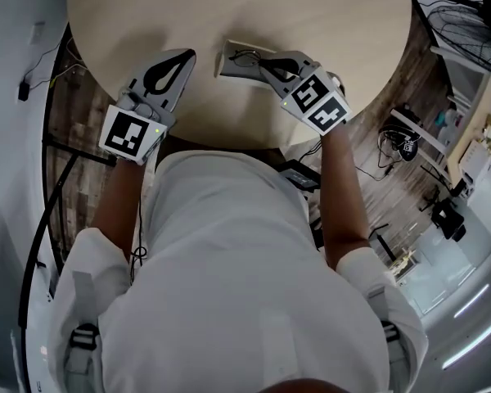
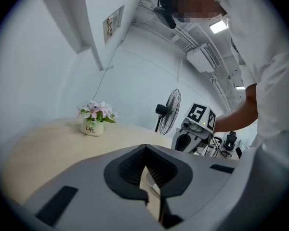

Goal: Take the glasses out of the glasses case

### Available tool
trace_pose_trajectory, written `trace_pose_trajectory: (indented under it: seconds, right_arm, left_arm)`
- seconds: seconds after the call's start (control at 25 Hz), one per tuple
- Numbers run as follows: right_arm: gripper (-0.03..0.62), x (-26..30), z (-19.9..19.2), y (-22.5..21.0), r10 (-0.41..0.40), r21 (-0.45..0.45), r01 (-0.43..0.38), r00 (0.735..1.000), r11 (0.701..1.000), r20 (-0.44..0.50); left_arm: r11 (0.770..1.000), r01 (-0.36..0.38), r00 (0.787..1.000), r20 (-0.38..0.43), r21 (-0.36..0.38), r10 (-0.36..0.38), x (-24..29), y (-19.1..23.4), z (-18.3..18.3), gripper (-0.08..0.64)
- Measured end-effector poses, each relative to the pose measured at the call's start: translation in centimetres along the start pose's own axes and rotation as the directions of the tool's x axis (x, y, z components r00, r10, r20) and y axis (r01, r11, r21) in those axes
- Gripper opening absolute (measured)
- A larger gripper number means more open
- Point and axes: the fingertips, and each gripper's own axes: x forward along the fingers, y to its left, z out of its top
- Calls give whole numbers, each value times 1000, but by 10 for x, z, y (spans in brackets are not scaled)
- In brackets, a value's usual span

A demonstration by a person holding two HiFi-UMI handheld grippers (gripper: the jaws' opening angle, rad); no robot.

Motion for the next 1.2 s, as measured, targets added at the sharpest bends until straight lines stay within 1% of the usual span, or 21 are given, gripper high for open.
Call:
trace_pose_trajectory:
  seconds: [0.08, 0.2, 0.28, 0.44, 0.72, 0.92, 1.08, 1.2]
  right_arm:
    - [29, 10, -5, 4, 23, -24, -24, 999, 999, -46]
    - [29, 23, -16, 5, 42, -62, -49, 993, 997, -111]
    - [29, 30, -21, 6, 60, -66, -70, 988, 995, -141]
    - [29, 41, -28, 11, 79, -83, -96, 979, 992, -186]
    - [29, 51, -39, 16, 121, -75, -141, 966, 987, -228]
    - [29, 53, -41, 16, 137, -63, -155, 964, 986, -227]
    - [29, 55, -42, 17, 147, -55, -164, 963, 985, -227]
    - [29, 55, -41, 17, 151, -43, -164, 965, 986, -212]
  left_arm:
    - [1000, -9, 1000, -30, -15, 8, 1, 3, -8, 11]
    - [1000, -15, 1000, -22, -21, 14, 6, 5, -10, 12]
    - [1000, -6, 1000, -16, -29, 6, 9, 2, -11, 11]
    - [999, 8, 999, -35, -42, -10, 10, -4, -20, 12]
    - [998, -6, 999, -45, -62, 3, 6, 0, -28, 12]
    - [998, -13, 999, -49, -64, 10, 7, 2, -30, 11]
    - [998, -12, 1000, 9, -61, 13, 8, 1, -23, 11]
    - [999, -5, 1000, 9, -54, 6, 8, -1, -24, 12]
